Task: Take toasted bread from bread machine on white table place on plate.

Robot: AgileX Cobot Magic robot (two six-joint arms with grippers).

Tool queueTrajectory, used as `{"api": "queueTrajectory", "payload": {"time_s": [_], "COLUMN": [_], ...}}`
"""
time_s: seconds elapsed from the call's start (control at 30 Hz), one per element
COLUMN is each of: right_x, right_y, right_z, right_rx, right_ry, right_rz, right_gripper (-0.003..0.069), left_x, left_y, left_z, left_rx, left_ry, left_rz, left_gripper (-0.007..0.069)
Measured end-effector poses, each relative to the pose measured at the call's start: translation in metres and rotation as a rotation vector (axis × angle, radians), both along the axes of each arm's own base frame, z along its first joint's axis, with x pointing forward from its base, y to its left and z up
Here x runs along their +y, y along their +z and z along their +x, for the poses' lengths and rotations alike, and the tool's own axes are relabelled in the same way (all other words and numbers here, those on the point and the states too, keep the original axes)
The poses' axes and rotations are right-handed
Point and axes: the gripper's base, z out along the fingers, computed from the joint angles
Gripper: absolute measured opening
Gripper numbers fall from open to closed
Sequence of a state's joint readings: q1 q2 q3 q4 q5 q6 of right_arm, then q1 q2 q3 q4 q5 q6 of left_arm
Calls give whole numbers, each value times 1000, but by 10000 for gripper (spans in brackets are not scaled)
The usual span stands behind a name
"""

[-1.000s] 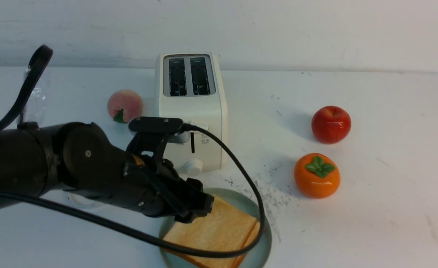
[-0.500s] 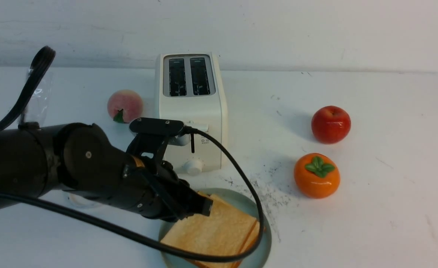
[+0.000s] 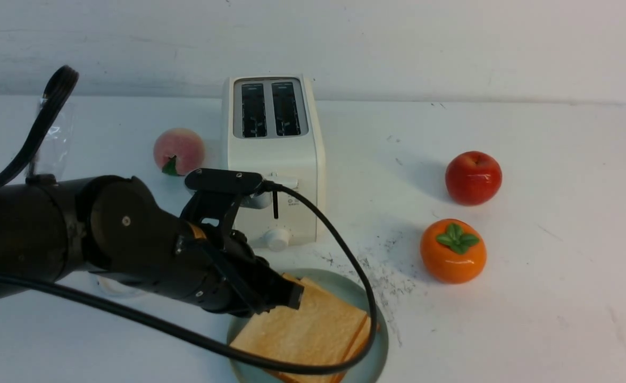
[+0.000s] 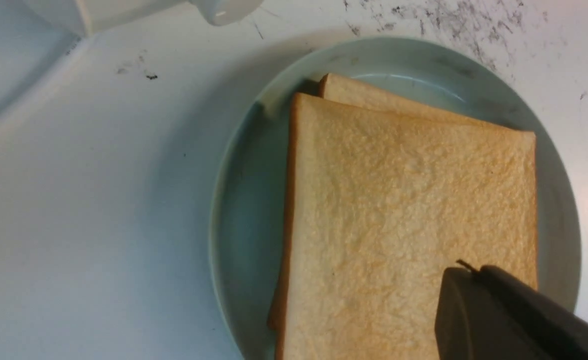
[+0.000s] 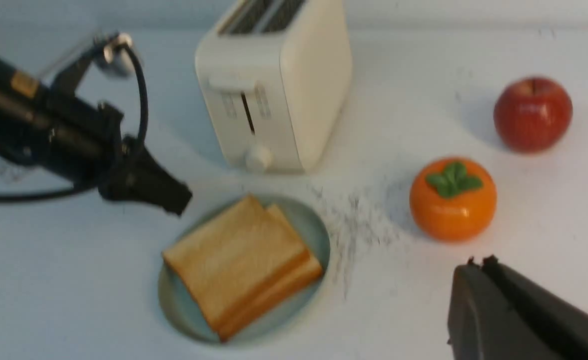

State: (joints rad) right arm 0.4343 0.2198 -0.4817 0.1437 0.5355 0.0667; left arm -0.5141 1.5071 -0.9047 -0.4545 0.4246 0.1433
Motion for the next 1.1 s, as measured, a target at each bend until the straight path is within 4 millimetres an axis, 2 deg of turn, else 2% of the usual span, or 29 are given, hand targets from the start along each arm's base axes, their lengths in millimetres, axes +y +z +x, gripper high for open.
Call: {"api": "queueTrajectory", "payload": {"time_s": [0.1,0.27,0.8,1.1], "right_x": [1,0,0,-2], "right_y": [0,4,6,-17], "right_z": [8,11,11,13], "right_rx": [-126,-230,-253,-199], "right_ry": [-27,-47,-51,-93], "right_rz": [77,134,146,73], "right_gripper": [-16,-14,-3,3], "left_x": [0,0,0,0], "left_y": [0,0,0,-1], "left_z": [0,0,0,-1], "left_rx": [0,0,4,16], "left_ry": [0,0,-2,-5], "left_rz": [0,0,1,2], "left_gripper": [-14,-14,-14,-14]}}
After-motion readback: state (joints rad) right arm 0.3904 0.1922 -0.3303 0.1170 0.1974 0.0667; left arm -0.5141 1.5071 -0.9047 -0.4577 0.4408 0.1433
